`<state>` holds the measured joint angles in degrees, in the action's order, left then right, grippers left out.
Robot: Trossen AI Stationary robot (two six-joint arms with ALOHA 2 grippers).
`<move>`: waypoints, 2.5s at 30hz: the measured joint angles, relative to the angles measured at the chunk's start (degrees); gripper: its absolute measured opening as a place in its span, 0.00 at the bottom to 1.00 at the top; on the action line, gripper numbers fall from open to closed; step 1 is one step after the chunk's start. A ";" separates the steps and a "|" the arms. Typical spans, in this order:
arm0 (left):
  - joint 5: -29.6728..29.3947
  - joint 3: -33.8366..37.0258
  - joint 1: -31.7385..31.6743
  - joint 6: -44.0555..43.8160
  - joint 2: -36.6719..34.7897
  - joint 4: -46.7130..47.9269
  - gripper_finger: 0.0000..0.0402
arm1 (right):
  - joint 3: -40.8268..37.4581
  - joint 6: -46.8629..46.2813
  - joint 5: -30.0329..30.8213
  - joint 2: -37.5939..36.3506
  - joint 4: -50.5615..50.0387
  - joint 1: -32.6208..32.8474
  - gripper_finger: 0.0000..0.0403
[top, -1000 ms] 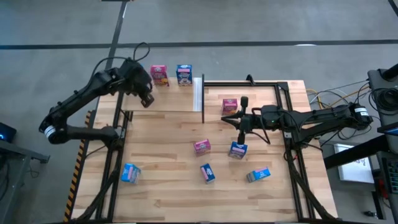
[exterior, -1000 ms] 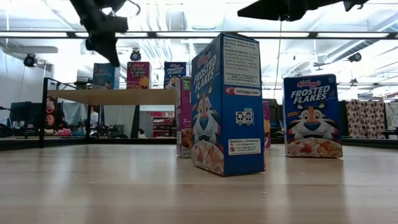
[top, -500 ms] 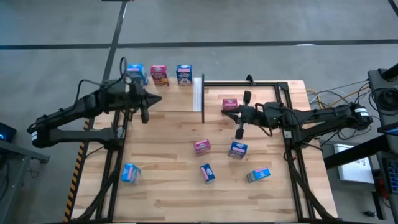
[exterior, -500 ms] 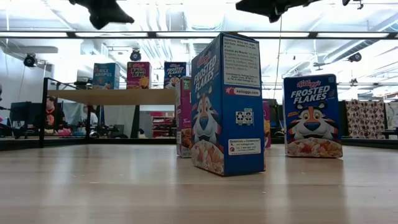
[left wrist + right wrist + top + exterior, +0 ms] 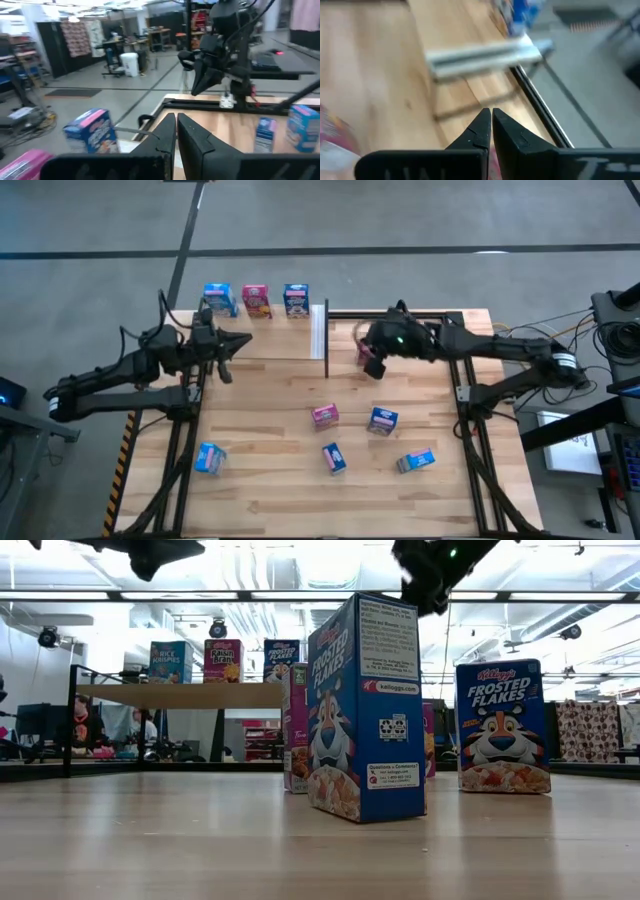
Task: Stack cereal on shelf
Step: Put the top pink cereal box on the shelf
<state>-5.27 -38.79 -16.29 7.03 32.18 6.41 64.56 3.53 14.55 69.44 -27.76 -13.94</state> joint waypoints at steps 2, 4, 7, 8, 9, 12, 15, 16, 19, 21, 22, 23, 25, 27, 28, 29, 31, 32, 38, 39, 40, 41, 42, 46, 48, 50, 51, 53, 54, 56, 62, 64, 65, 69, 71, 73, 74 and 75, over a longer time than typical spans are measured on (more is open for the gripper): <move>-0.38 0.98 -0.02 0.00 -0.96 -0.34 0.00 | 3.02 0.04 -0.49 2.71 -5.63 -2.25 0.02; -0.38 2.03 -0.02 0.00 -1.73 -0.66 0.00 | 5.66 0.59 -3.00 5.14 -10.09 -4.71 0.02; -0.37 3.36 -0.02 0.00 -2.94 -0.88 0.00 | 8.59 3.12 -8.54 8.07 -14.93 -8.04 0.02; -0.37 3.73 -0.02 0.00 -3.25 -0.87 0.00 | 9.34 4.44 -10.39 8.98 -16.36 -9.13 0.02; -0.37 4.11 -0.02 0.00 -3.55 -0.92 0.00 | 9.83 5.73 -11.92 9.83 -17.78 -9.99 0.02; -0.36 5.26 -0.02 0.00 -4.15 -0.95 0.00 | 10.91 7.24 -15.94 12.19 -19.46 -12.32 0.02; -0.36 6.32 -0.02 0.24 -4.50 -0.91 0.00 | 11.85 8.57 -17.97 13.97 -20.13 -13.59 0.05; -0.36 6.55 -0.02 0.76 -4.57 -0.91 0.00 | 12.25 9.50 -18.15 14.52 -20.79 -13.84 0.08; -0.38 6.63 -0.02 1.61 -4.68 -1.25 0.00 | 13.19 12.57 -18.04 16.10 -22.56 -14.14 0.17; -0.38 6.63 -0.02 1.72 -4.76 -1.93 0.00 | 13.29 13.18 -17.98 16.68 -22.67 -14.22 0.26; -0.36 6.63 -0.02 1.92 -4.76 -1.93 0.00 | 13.37 13.67 -17.87 16.94 -22.64 -14.22 0.31; -0.36 6.63 -0.02 2.08 -4.81 -1.90 0.00 | 13.39 14.01 -17.55 17.13 -22.61 -14.22 0.36; -0.38 6.63 -0.02 2.56 -4.81 -1.91 0.00 | 13.38 15.35 -17.49 17.57 -22.78 -14.22 0.47; -0.37 6.65 -0.02 2.78 -4.73 -1.89 0.00 | 13.37 15.86 -17.45 17.70 -22.78 -14.22 0.56; -0.36 6.67 -0.02 2.78 -4.68 -1.89 0.00 | 13.37 16.02 -17.44 17.70 -22.78 -14.22 0.61; -0.36 6.67 -0.02 2.80 -4.63 -1.89 0.00 | 13.37 16.57 -17.41 17.70 -22.76 -14.22 0.65; -0.36 6.67 -0.02 2.80 -4.65 -1.89 0.00 | 13.34 18.25 -17.33 17.70 -22.76 -14.22 0.73; -0.36 6.67 -0.02 2.80 -4.63 -1.89 0.00 | 13.28 18.71 -17.33 17.70 -22.78 -14.22 0.76; -0.36 6.67 -0.02 2.80 -4.54 -1.83 0.00 | 12.77 19.33 -16.71 18.89 -22.55 -14.24 0.83; -0.36 6.67 -0.02 2.82 -4.54 -1.82 0.00 | 12.69 19.43 -16.06 19.25 -22.59 -14.24 0.83; -0.36 6.67 -0.02 2.80 -4.54 -1.83 0.00 | 12.69 19.63 -15.28 19.64 -22.62 -14.27 0.83; -0.36 6.67 -0.02 2.80 -4.54 -1.81 0.00 | 12.69 19.69 -14.67 20.03 -22.52 -14.31 0.82; -0.36 6.67 -0.02 2.80 -4.54 -1.81 0.00 | 12.69 19.67 -14.35 20.43 -22.50 -14.53 0.82; -0.34 6.67 -0.02 2.82 -4.54 -1.71 0.00 | 12.64 19.79 -14.12 22.32 -22.45 -15.25 0.81; -0.34 6.67 -0.02 2.81 -4.54 -1.70 0.00 | 12.62 20.07 -14.01 22.93 -22.47 -15.36 0.81; -0.34 6.67 -0.02 2.82 -4.54 -1.65 0.00 | 12.62 20.19 -14.01 23.29 -22.48 -15.36 0.81; -0.32 6.67 -0.02 2.82 -4.54 -1.65 0.00 | 12.62 20.36 -14.01 23.38 -22.49 -15.36 0.80; -0.32 6.67 -0.02 2.82 -4.54 -1.64 0.00 | 12.62 20.49 -14.02 23.37 -22.51 -15.36 0.78; -0.32 6.67 -0.02 2.82 -4.54 -1.63 0.00 | 12.62 20.48 -14.01 23.30 -22.50 -15.36 0.76; -0.32 6.67 -0.02 2.81 -4.54 -1.58 0.00 | 12.62 20.50 -14.08 23.02 -22.52 -15.36 0.73; -0.32 6.67 -0.02 2.82 -4.52 -1.50 0.00 | 12.60 20.11 -14.53 22.48 -22.57 -15.36 0.61; -0.32 6.67 -0.02 2.81 -4.52 -1.51 0.00 | 12.60 20.10 -14.53 22.48 -22.60 -15.36 0.59; -0.32 6.67 -0.02 2.82 -4.52 -1.51 0.00 | 12.60 20.02 -14.55 22.48 -22.60 -15.36 0.57; -0.29 6.67 -0.02 2.99 -4.52 -1.50 0.00 | 12.58 19.53 -14.56 22.48 -22.67 -15.36 0.54; -0.29 6.67 -0.02 3.20 -4.52 -1.48 0.00 | 12.56 18.92 -14.55 22.41 -22.70 -15.36 0.53; -0.29 6.67 -0.02 3.22 -4.52 -1.46 0.00 | 12.56 18.54 -14.56 22.21 -22.73 -15.36 0.53; -0.28 6.67 -0.02 3.23 -4.52 -1.45 0.00 | 12.56 18.31 -14.56 22.15 -22.71 -15.36 0.53; -0.29 6.67 -0.02 3.23 -4.52 -1.43 0.00 | 12.56 18.08 -14.56 22.11 -22.71 -15.36 0.53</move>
<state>-5.56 -32.12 -16.32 10.26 27.66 4.97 77.12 21.61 -0.01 91.55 -50.48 -29.30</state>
